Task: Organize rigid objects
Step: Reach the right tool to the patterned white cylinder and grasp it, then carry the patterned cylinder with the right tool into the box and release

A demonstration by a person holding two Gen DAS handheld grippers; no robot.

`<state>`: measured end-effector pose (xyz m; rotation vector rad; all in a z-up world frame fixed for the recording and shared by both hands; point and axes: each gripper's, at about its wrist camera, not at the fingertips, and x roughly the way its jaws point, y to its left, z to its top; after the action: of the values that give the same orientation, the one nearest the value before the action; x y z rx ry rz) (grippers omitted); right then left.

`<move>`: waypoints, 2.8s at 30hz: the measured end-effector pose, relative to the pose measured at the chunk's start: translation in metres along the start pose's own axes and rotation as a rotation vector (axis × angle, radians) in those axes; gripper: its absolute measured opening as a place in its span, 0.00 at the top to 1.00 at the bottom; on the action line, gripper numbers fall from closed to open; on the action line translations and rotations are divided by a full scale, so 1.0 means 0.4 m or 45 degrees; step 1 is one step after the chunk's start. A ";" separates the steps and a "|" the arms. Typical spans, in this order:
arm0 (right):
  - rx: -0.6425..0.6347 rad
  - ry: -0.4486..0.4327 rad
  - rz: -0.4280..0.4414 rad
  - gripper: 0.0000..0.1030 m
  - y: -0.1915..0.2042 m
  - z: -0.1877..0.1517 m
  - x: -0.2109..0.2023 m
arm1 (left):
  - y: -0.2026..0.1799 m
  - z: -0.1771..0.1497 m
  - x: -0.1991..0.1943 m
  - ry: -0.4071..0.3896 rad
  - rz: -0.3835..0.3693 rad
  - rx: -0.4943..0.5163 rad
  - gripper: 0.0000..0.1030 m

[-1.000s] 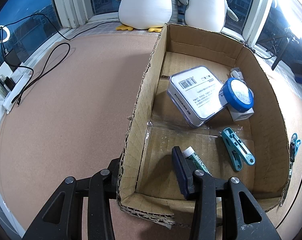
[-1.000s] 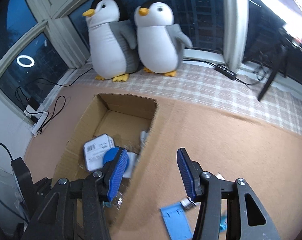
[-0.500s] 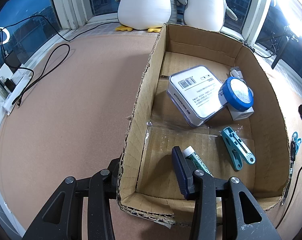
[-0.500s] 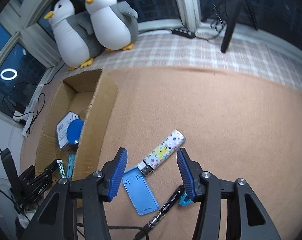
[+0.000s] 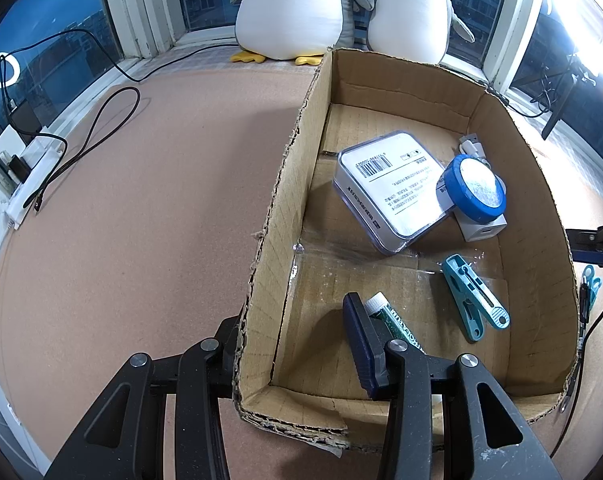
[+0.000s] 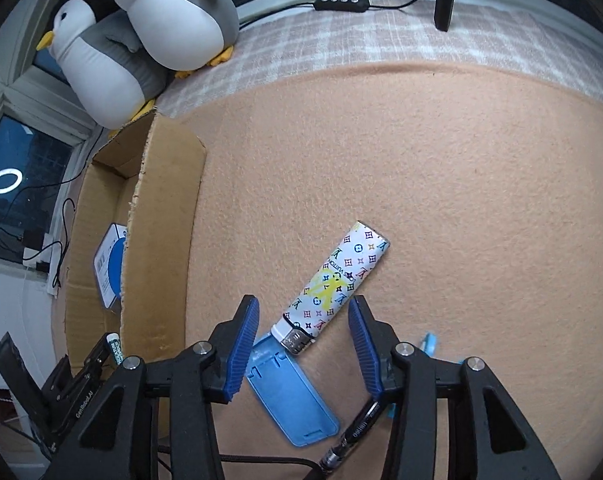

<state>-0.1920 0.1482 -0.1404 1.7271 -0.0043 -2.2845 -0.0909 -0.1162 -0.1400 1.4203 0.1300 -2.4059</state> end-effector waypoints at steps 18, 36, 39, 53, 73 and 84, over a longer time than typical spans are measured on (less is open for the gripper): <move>-0.369 -0.039 -0.351 0.80 0.144 0.011 0.060 | 0.001 0.000 0.004 -0.002 -0.016 -0.014 0.56; -0.270 -0.180 -0.144 0.80 0.120 0.006 -0.050 | 0.003 0.004 0.006 -0.007 -0.009 -0.010 0.56; -0.283 -0.219 -0.094 0.80 0.151 0.010 -0.092 | 0.003 0.004 0.005 -0.009 -0.007 -0.008 0.56; -0.433 -0.252 -0.009 0.80 0.333 0.046 -0.078 | 0.005 0.004 0.006 -0.011 -0.006 -0.006 0.56; -0.498 -0.190 -0.084 0.80 0.401 0.075 0.027 | 0.004 0.004 0.006 -0.013 -0.005 -0.001 0.56; -0.516 -0.183 -0.087 0.80 0.404 0.075 0.033 | 0.004 0.004 0.006 -0.013 -0.005 0.001 0.56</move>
<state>-0.1888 -0.0149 -0.1172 1.3740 0.4617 -2.2552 -0.0928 -0.1188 -0.1411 1.4087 0.1294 -2.4162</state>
